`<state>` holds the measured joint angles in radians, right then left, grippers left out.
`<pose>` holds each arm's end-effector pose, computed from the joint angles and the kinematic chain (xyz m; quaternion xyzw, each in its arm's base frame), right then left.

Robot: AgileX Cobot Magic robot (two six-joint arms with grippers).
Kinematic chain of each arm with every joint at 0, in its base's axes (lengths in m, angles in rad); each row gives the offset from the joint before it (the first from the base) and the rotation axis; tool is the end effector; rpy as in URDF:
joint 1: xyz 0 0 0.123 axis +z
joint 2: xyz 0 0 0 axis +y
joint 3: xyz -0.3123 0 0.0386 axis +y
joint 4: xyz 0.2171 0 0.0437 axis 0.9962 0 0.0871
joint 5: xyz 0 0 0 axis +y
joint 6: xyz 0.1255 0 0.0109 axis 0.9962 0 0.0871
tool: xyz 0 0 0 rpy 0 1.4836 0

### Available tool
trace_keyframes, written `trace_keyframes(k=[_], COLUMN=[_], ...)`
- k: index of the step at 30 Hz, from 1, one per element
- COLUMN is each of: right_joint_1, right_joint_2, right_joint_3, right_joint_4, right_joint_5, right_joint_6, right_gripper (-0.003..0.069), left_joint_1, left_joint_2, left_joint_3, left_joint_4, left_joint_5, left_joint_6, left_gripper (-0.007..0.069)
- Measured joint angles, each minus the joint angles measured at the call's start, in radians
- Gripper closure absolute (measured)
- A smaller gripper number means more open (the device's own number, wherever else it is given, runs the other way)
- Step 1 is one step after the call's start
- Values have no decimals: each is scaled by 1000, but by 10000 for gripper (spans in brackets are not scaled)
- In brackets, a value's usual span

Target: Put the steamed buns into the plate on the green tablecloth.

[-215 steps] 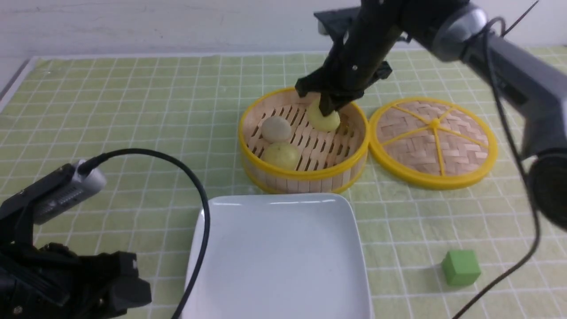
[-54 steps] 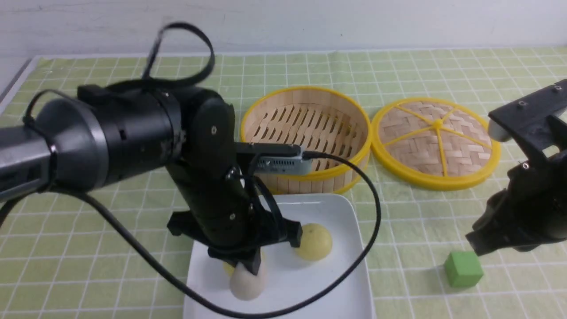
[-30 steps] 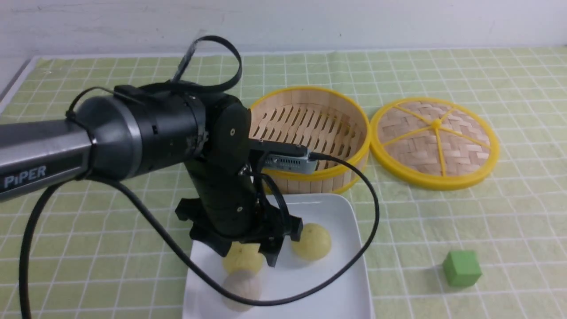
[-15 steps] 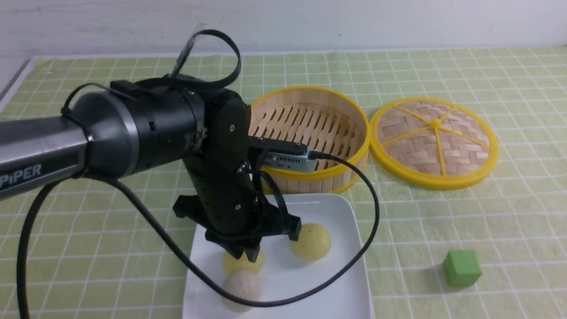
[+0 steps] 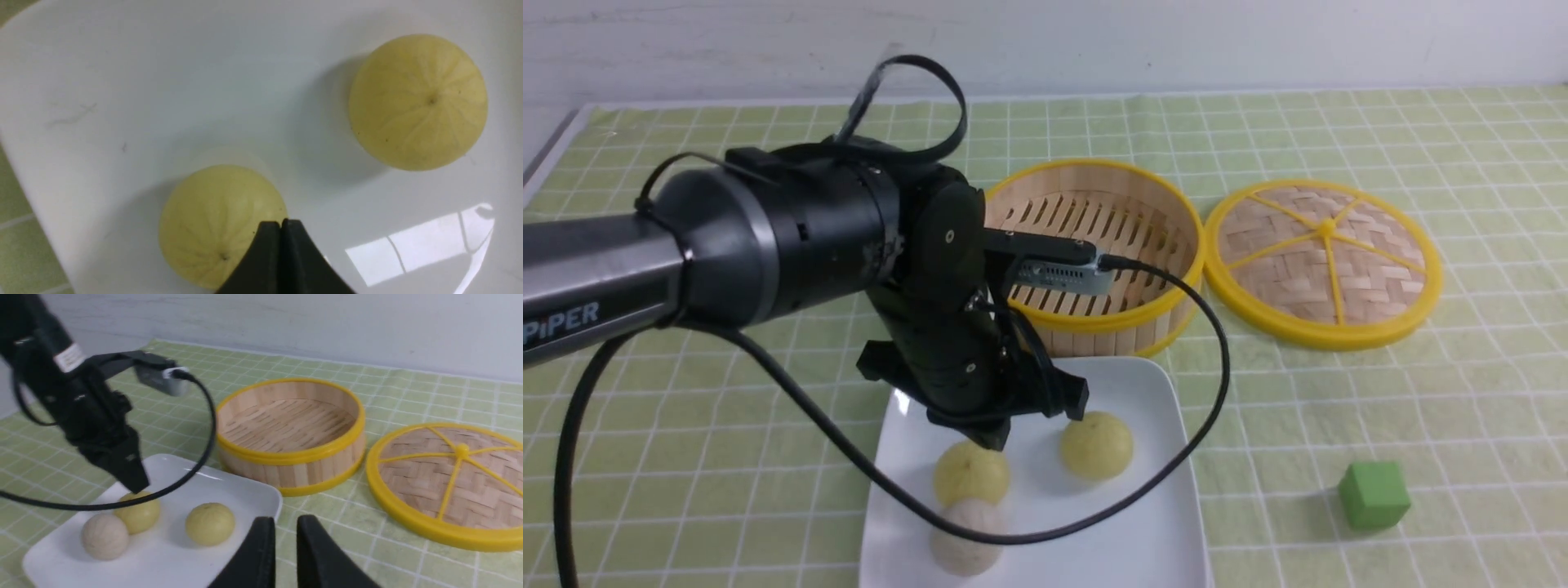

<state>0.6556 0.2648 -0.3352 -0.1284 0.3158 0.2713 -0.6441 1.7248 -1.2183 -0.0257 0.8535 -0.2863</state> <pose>0.0399 0.0244 0.2813 -0.1778 0.7388 0.2406 0.6038 0.2656 -0.2025 0.2382 0.1692 0.9743 -0.0763 0.1278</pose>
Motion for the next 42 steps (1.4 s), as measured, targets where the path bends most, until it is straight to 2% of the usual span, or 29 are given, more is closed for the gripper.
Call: trace_keyframes(k=[3,14,20,22,26,30,31,33,37,42], right_joint_1=[53,29,0,-52,-220,-402,-409,-493,-558,-612], right_joint_2=[0,-1,-71,-108,-171,-221,-222,-245,-272,-277], right_joint_3=[20,59,103,137,218,290,293,333,352,352], right_joint_4=[-16,-38,-34,-29,-23,-23,-23,-23,-23,-22], right_joint_5=[-16,105,117,108,107,108,108,108,98,91], right_joint_6=[0,4,4,5,6,7,7,7,8,8], right_gripper=[548,540,531,528,526,522,522,517,514,507], left_joint_1=[0,0,0,0,0,0,0,0,0,0], left_joint_2=[0,0,0,-1,-25,-117,-130,-215,-339,-614], left_joint_3=[0,0,0,0,0,0,0,0,23,243], left_joint_4=[5,73,75,77,87,131,134,175,224,302], left_joint_5=[-1,-1,0,4,20,34,36,62,106,103], left_joint_6=[0,0,0,0,0,0,0,0,-21,-134], left_gripper=[622,622,622,622,622,622,622,622,622,622])
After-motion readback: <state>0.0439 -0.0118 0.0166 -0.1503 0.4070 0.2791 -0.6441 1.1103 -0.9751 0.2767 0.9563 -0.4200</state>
